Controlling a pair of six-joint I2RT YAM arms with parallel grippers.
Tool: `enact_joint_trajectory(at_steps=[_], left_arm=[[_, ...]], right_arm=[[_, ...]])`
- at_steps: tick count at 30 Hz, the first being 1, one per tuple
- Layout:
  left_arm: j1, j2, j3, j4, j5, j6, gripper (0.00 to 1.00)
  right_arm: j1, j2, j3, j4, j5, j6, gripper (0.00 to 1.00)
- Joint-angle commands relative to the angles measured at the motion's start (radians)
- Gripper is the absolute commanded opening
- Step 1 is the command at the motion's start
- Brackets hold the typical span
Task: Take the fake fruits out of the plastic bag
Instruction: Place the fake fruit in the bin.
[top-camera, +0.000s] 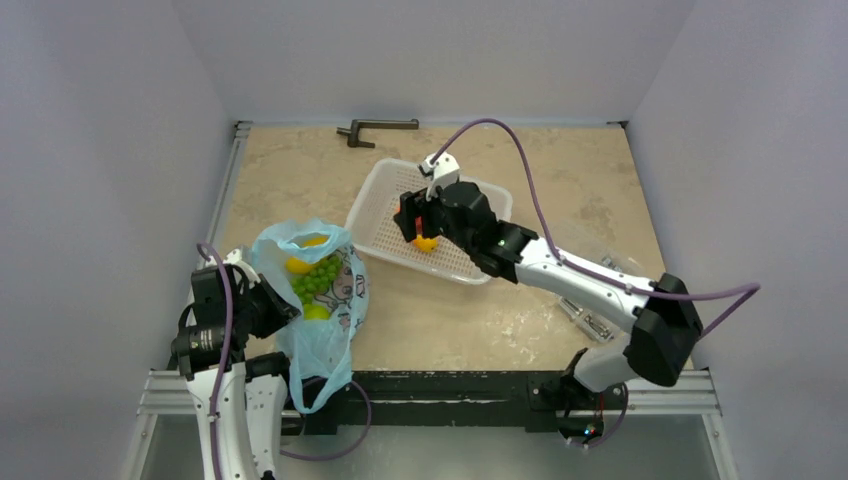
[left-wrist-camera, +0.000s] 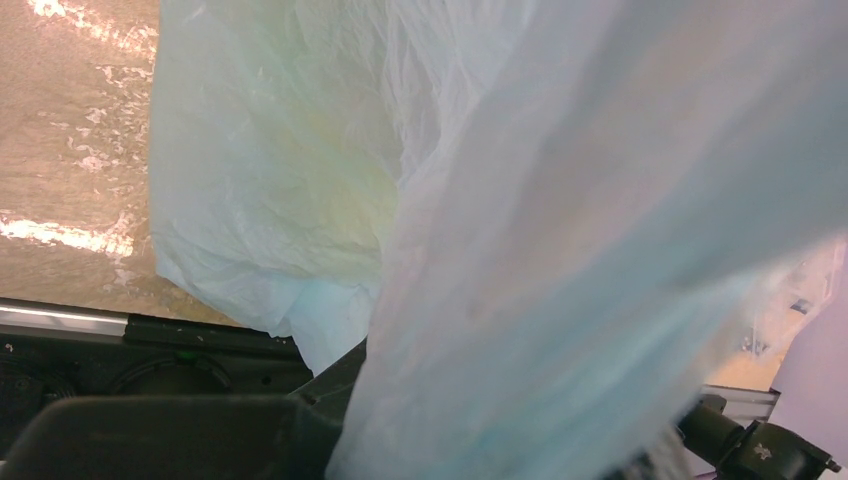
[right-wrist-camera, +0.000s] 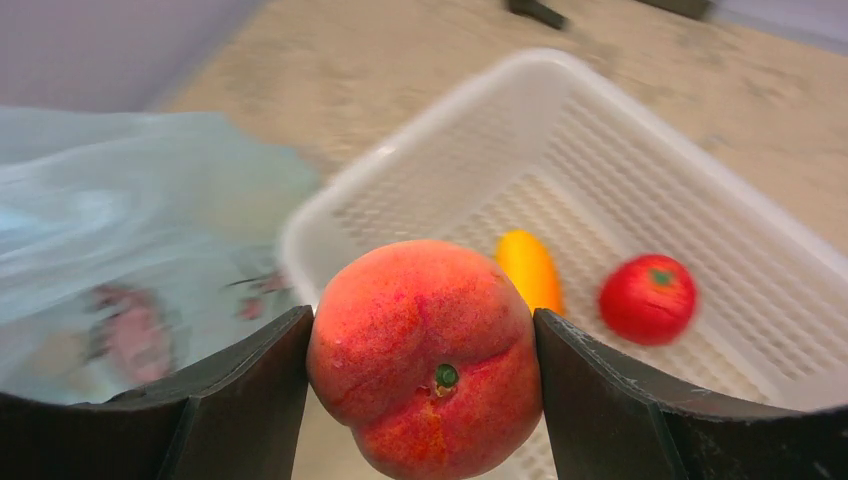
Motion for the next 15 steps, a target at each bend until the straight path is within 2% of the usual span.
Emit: enact_joint_trajectory(at_steps=[1,4,8,12,15], left_arm=[[0.006,-0.008,-0.005,0.025,0.007,-0.007,0.00],[0.006,-0.005,-0.005,0.026,0.008,-0.005,0.00],[0.006,-0.007,-0.005,0.026,0.007,-0.005,0.00],[0.006,-0.006,-0.006,0.026,0.005,-0.007,0.00],[0.006,-0.003,-0.005,0.026,0.007,-0.006,0.00]], right_arm=[[-0.085,0.154,0.102,-0.184,0.340,0.021,0.00],[-0.109,0.264,0.162,-0.258,0.394,0.019,0.00],[-0.140,0.351,0.185,-0.273,0.396,0.033,0.00],[-0.162,0.391,0.191,-0.272,0.377,0.035,0.09],[-0.173,0.412,0.187,-0.274,0.368,0.037,0.21]])
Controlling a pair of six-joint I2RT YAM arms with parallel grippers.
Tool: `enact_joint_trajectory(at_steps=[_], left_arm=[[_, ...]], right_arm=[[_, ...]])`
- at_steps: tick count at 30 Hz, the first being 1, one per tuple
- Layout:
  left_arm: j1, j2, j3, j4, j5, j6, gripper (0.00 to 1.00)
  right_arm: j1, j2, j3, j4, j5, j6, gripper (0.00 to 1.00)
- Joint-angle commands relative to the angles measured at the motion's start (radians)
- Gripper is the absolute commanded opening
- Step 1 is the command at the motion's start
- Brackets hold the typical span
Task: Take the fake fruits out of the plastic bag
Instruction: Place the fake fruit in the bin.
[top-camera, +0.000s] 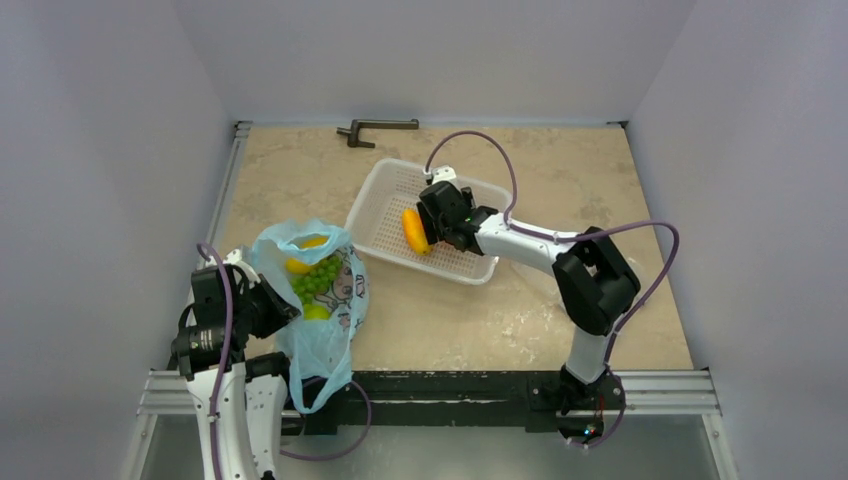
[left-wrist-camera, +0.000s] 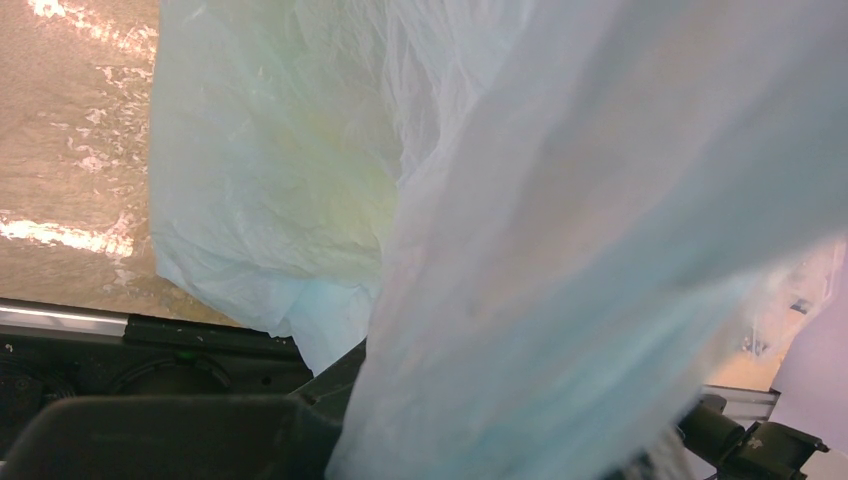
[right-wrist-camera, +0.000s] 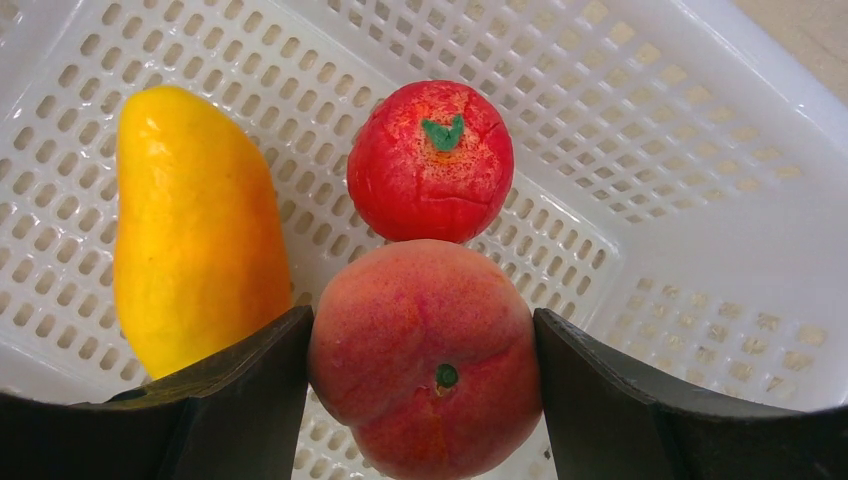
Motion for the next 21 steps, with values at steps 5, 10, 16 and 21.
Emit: enact_joint_trajectory(at_steps=[5,10,16,21], left_arm=[[0.006,0.001,-0.007,0.026,0.007,-0.006,0.00],[0.006,-0.002,-0.006,0.026,0.006,-0.007,0.00],[0.006,0.002,-0.006,0.027,0.009,-0.005,0.00],[0.006,0.005,-0.007,0.027,0.010,-0.005,0.00]], right_arm=[[-0.018,0.003,0.059,0.000,-0.006,0.011,0.56],[-0.018,-0.011,0.067,-0.004,-0.050,0.003,0.84],[-0.018,-0.064,0.067,-0.015,-0.079,0.001,0.93],[-0.005,-0.148,0.041,0.005,-0.160,-0.007,0.90]])
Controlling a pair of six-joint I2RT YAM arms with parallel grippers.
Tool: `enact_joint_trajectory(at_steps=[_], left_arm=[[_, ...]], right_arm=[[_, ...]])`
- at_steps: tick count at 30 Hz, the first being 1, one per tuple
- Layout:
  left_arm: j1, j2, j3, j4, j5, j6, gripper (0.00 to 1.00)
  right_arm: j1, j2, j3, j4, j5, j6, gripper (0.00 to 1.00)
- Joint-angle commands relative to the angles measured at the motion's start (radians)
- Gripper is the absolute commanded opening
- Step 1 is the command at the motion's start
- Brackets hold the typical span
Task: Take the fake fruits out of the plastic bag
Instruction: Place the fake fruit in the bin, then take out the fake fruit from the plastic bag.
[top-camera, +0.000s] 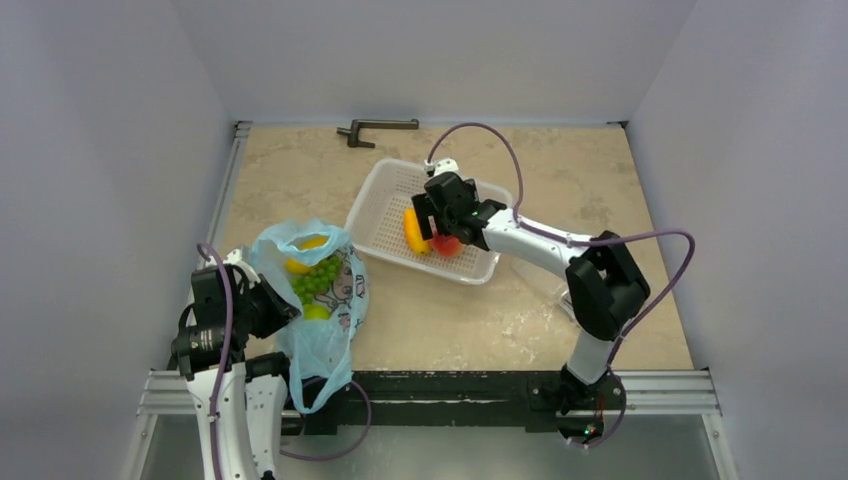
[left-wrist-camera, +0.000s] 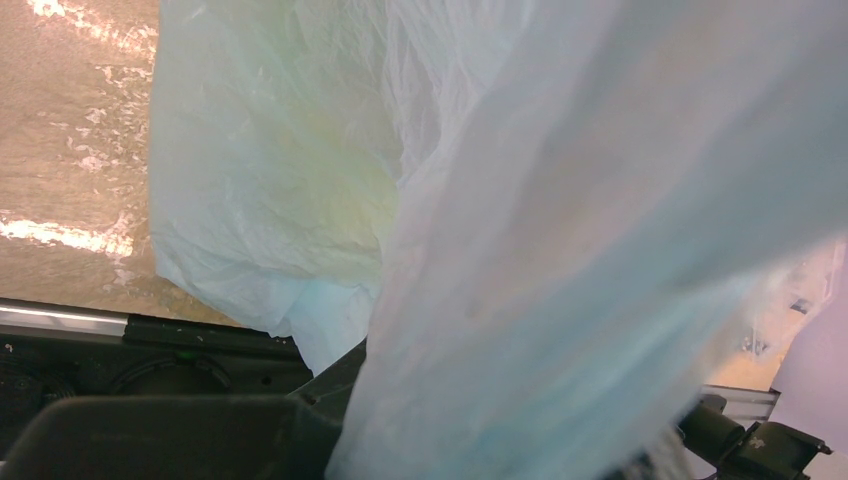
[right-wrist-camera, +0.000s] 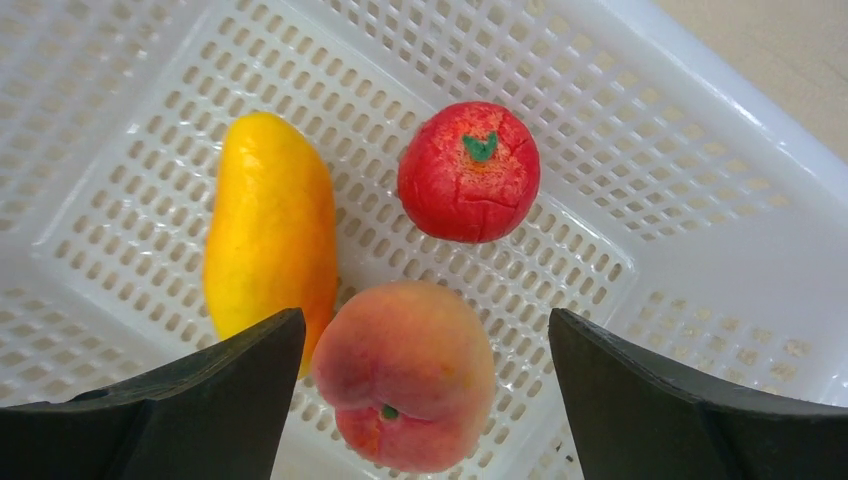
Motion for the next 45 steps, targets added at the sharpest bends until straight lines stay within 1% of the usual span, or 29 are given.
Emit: enact_joint_trajectory(at_steps=[1,7,10,12,14,17,20,22,26,29,31,36,38,40,45], left_arm=[[0.007,0.006,-0.006,0.027,0.012,-0.004,0.00],[0.007,0.003,-0.006,0.026,0.008,-0.006,0.00],[0.007,0.003,-0.005,0.026,0.006,-0.007,0.00],[0.008,0.004,-0.006,0.027,0.007,-0.007,0.00],[0.008,0.008,-0.006,0.026,0.010,-0.005,0.00],[0.007,0.005,-0.006,0.025,0.008,-0.005,0.00],[0.007,0.006,-0.005,0.025,0.009,-0.005,0.00],[0.007,0.004,-0.005,0.024,0.007,-0.006,0.00],[0.008,0.001,-0.006,0.023,0.001,-0.009,0.00],[0.008,0.002,-0.004,0.023,0.002,-0.009,0.00],[0.008,0.000,-0.005,0.023,-0.002,-0.011,0.00],[0.008,-0.001,-0.005,0.022,-0.002,-0.011,0.00],[0.007,-0.004,-0.004,0.024,-0.004,-0.011,0.00],[0.008,-0.002,-0.004,0.023,-0.001,-0.011,0.00],[0.008,-0.003,-0.006,0.023,-0.002,-0.011,0.00]], right_arm=[[0.023,-0.147,-0.016,0.069,-0.119,-0.013,0.90],[0.136,-0.368,-0.173,0.307,-0.390,-0.021,0.88],[0.194,-0.439,-0.231,0.398,-0.525,0.036,0.88],[0.225,-0.463,-0.259,0.459,-0.610,0.096,0.87],[0.260,-0.475,-0.300,0.563,-0.684,0.149,0.85],[0.330,-0.462,-0.334,0.665,-0.735,0.176,0.80],[0.394,-0.416,-0.303,0.691,-0.750,0.175,0.72],[0.430,-0.379,-0.284,0.704,-0.727,0.183,0.66],[0.442,-0.255,-0.216,0.698,-0.678,0.228,0.50],[0.443,-0.168,-0.168,0.685,-0.575,0.249,0.36],[0.444,-0.098,-0.117,0.667,-0.531,0.240,0.30],[0.465,0.034,0.026,0.557,-0.414,0.180,0.24],[0.474,0.086,0.099,0.476,-0.354,0.165,0.21],[0.481,0.145,0.170,0.405,-0.279,0.167,0.21],[0.493,0.238,0.247,0.347,-0.133,0.145,0.22]])
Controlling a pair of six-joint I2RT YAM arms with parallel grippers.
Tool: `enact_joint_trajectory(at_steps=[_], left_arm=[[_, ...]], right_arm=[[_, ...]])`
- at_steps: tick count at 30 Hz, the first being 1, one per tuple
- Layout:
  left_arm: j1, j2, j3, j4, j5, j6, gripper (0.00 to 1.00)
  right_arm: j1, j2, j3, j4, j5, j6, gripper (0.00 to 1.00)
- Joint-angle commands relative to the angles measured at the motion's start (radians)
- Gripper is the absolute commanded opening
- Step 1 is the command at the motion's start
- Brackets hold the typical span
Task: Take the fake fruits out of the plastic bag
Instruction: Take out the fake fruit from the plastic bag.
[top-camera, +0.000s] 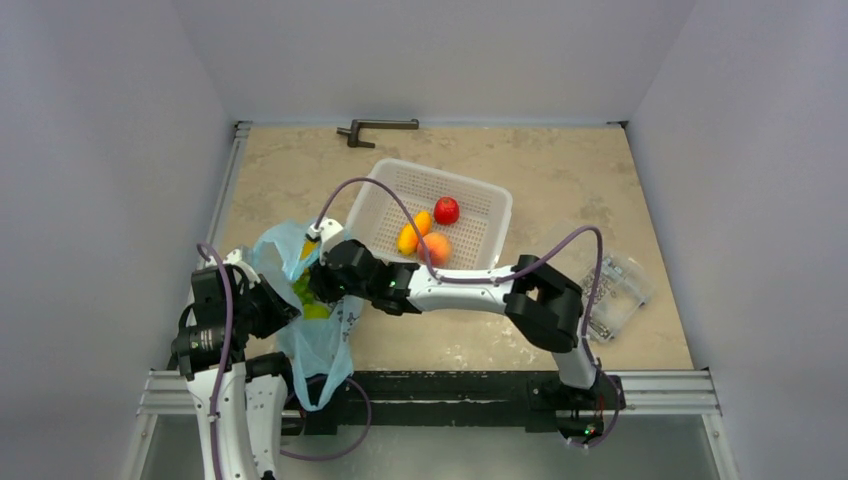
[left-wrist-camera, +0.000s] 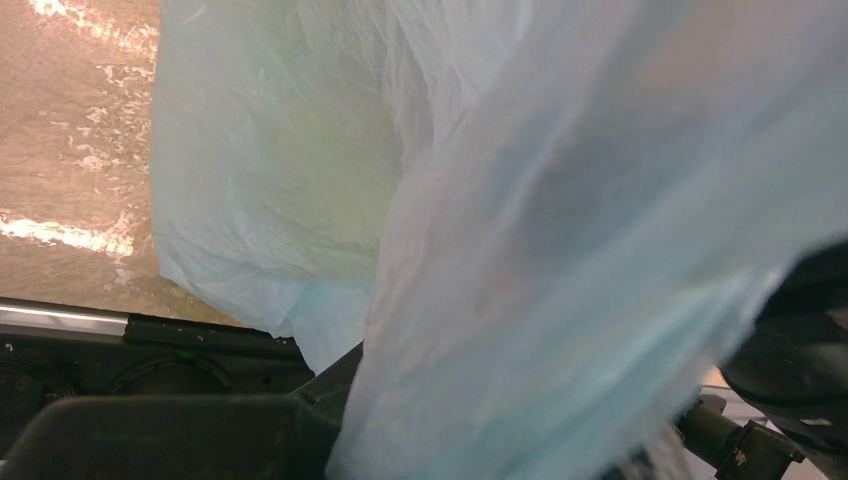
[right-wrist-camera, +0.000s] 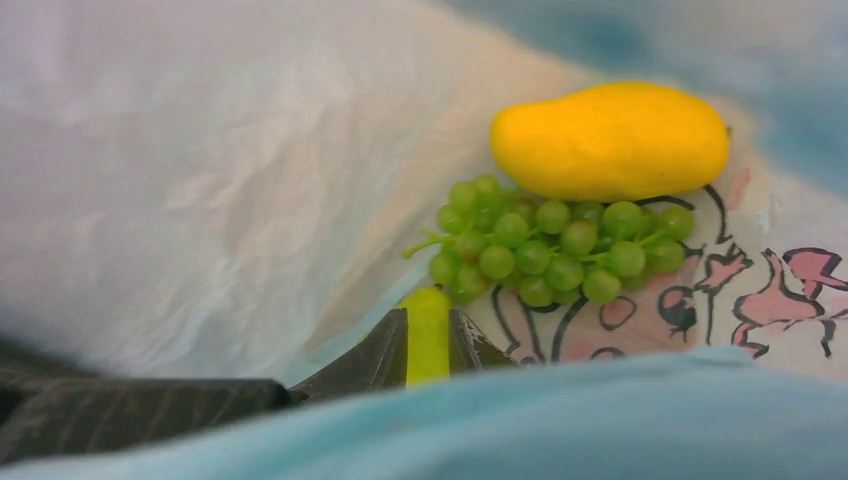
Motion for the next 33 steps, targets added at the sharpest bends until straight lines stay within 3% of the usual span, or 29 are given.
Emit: enact_joint_trajectory(at_steps=[1,4,15,21,27,31,33], left_arm=[[0.005,-0.002,-0.004,0.023,0.000,-0.011,0.00],[0.006,0.003,-0.005,0.024,0.003,-0.010,0.00],[0.006,0.002,-0.005,0.024,0.003,-0.010,0.00],[0.006,0.003,-0.005,0.024,0.002,-0.010,0.00],[0.008,0.008,-0.004,0.024,-0.001,-0.011,0.00],[0.008,0.012,-0.005,0.023,0.002,-0.010,0.00],[0.008,0.012,-0.005,0.023,0.001,-0.010,0.00]], right_arm=[[0.013,0.058,0.092,-0.092,0.181,-0.048,0.23],[0.015,0.107,0.126,-0.095,0.210,-0.078,0.30],[0.015,0.255,0.244,-0.078,0.215,-0.196,0.75],[0.016,0.317,0.258,-0.019,0.223,-0.243,0.91],[0.019,0.426,0.325,-0.015,0.337,-0.248,0.94],[0.019,0.478,0.357,-0.031,0.360,-0.235,0.84],[0.019,0.481,0.354,-0.026,0.355,-0.228,0.74]])
